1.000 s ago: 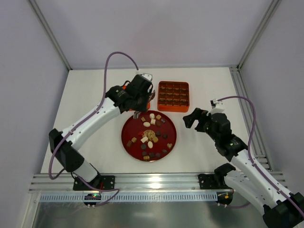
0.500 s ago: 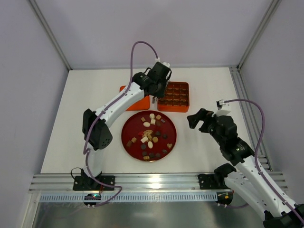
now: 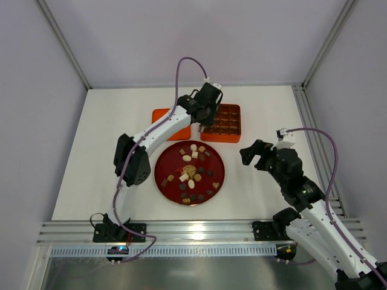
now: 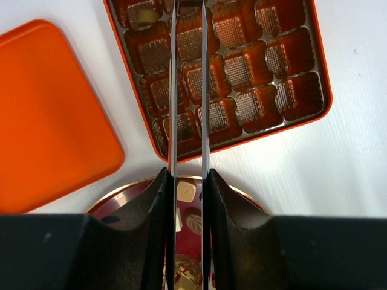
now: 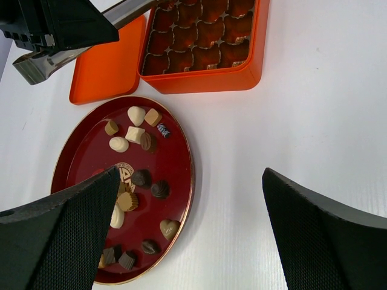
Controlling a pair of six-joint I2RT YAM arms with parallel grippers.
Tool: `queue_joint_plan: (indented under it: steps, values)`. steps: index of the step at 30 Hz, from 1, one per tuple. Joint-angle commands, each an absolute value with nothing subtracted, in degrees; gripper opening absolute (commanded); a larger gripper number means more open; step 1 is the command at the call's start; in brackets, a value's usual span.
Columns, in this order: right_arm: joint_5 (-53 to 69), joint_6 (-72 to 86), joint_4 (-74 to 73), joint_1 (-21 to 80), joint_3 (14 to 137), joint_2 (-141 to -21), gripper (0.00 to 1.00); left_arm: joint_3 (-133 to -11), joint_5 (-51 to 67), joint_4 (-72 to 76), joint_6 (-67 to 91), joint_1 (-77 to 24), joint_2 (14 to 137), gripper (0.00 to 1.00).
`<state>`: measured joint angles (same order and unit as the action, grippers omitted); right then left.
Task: Pack the chocolate
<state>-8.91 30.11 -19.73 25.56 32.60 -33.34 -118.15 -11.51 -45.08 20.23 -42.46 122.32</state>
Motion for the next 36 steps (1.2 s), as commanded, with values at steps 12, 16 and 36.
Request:
queue_joint_plan:
  steps: [12, 16, 36]
  values:
    - [-9.84, 29.36, -18.98, 25.75, 34.54, -33.13, 1.0, -122.25, -11.95, -41.31, 18.72, -41.57, 125.51, 0.27]
    - [-9.84, 29.44, -18.99, 25.75, 34.54, -33.22, 1.0, -122.61, -11.95, -41.22, 18.63, -41.57, 125.25, 0.28]
    - [-9.58, 29.62, -17.84, 25.75, 34.28, -34.01, 1.0, -122.0, -12.4, -43.85, 17.31, -41.13, 119.1, 0.4]
